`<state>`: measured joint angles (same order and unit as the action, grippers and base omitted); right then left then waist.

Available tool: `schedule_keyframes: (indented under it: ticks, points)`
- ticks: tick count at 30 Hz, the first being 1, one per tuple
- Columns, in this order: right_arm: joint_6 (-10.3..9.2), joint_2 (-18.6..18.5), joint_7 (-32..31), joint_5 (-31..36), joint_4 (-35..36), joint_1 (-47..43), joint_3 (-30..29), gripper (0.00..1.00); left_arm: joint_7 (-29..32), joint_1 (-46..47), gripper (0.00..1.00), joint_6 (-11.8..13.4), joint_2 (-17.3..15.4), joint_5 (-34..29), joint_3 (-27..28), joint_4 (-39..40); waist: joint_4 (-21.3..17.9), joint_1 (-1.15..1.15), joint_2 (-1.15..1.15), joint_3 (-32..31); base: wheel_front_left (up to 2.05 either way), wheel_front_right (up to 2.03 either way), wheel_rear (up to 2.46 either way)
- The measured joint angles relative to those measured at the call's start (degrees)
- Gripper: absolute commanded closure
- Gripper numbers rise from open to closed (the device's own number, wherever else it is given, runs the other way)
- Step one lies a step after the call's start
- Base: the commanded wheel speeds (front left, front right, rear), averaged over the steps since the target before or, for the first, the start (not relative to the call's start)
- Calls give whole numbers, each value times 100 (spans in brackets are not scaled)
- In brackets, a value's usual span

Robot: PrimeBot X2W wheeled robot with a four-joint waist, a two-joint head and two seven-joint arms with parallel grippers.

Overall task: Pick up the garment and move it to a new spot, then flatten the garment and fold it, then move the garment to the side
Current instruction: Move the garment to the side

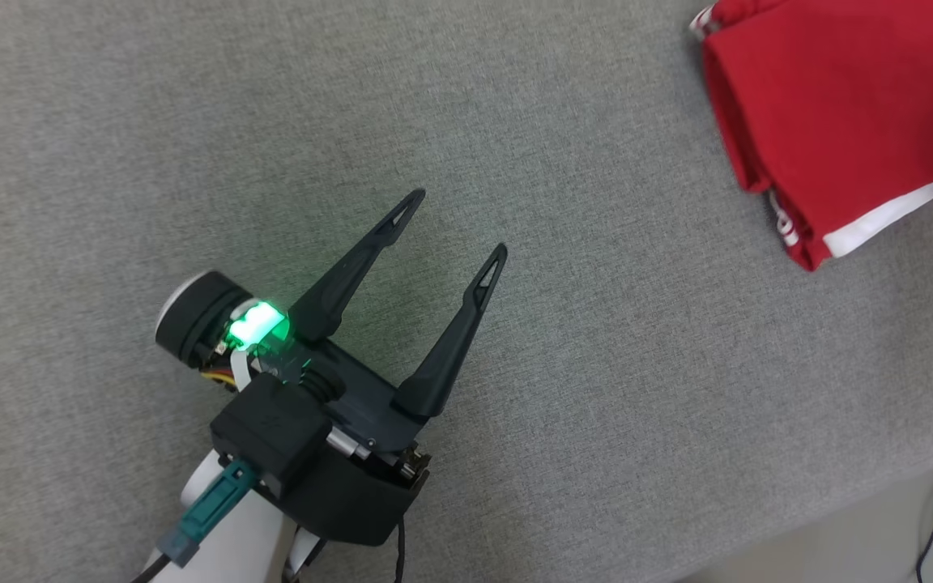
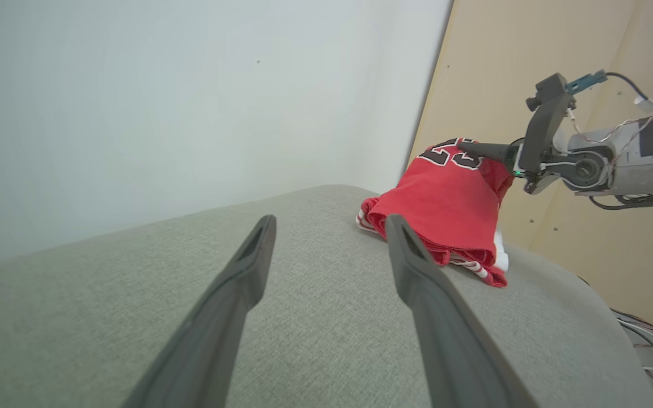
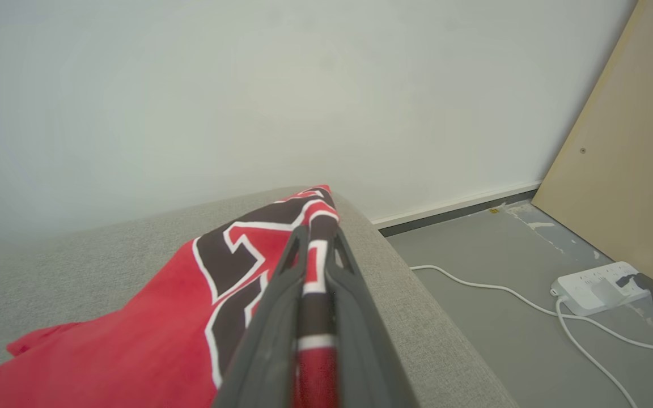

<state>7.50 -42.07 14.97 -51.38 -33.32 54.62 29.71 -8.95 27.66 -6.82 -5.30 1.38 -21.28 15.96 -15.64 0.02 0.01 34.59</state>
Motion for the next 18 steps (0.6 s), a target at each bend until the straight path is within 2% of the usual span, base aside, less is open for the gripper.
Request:
schedule_keyframes:
  ticks: [5,13,14,15,16,17,18]
  points:
    - [0,-37,0,89,-215,138,-320,100,156,228,0,-14,-68,0,-147,167,-128,-1,0,197,0,0,0]
    - [0,-36,1,321,-602,301,-447,100,286,343,0,-19,-148,4,-314,252,-173,-1,0,371,0,0,0]
    - [0,-25,1,375,-723,347,-465,89,287,361,0,-19,-155,11,-325,254,-162,-1,0,383,0,0,0]
    - [0,-7,0,427,-843,386,-513,56,302,384,0,-20,-155,19,-341,253,-149,-1,0,390,0,0,0]
    - [0,25,0,519,-976,446,-616,12,316,404,0,-21,-159,20,-356,252,-132,-1,0,392,0,0,0]
    - [0,43,0,661,-1078,517,-747,0,319,408,0,-22,-165,24,-364,247,-115,-1,0,391,0,0,0]
    - [0,62,1,824,-1143,602,-911,0,316,407,0,-22,-170,43,-368,237,-98,-1,0,386,0,0,0]
